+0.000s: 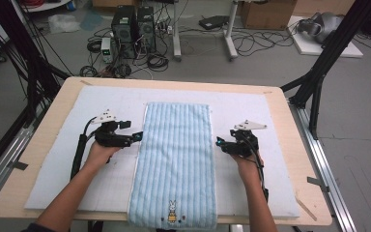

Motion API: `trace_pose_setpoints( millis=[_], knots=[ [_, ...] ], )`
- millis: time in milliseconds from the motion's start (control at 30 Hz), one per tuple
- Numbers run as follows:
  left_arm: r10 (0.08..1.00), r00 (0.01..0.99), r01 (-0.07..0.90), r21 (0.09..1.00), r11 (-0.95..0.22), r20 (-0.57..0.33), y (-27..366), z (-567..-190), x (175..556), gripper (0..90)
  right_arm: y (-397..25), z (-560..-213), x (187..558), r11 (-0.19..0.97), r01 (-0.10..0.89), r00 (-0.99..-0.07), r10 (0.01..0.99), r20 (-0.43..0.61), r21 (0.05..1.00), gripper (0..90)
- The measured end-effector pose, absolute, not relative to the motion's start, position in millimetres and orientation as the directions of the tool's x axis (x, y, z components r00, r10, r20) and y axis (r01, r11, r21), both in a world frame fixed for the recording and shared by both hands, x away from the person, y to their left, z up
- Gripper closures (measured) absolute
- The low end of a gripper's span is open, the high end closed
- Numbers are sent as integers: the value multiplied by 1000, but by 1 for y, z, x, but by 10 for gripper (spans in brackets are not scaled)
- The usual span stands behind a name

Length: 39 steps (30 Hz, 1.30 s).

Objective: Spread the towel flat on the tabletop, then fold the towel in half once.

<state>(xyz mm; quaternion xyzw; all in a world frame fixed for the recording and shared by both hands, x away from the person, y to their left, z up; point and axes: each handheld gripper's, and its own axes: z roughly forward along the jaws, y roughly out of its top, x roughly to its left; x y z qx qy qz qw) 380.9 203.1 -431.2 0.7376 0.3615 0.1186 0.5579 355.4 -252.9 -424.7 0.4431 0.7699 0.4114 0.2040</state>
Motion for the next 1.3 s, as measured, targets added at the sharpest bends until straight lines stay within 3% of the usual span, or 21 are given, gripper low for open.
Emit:
trace_pose_setpoints(
  millis=[133,467,1300],
  knots=[
    [656,724,374,920,-113,-214,206,-428,373,172,-257,-423,340,287,477,-534,845,15,831,114],
    [672,714,349,932,-96,-198,213,-425,364,175,-263,-416,329,282,403,-529,848,-29,871,113],
    [697,679,390,918,-74,-232,215,-433,366,195,-264,-419,331,247,438,-501,866,6,864,113]
  ],
)
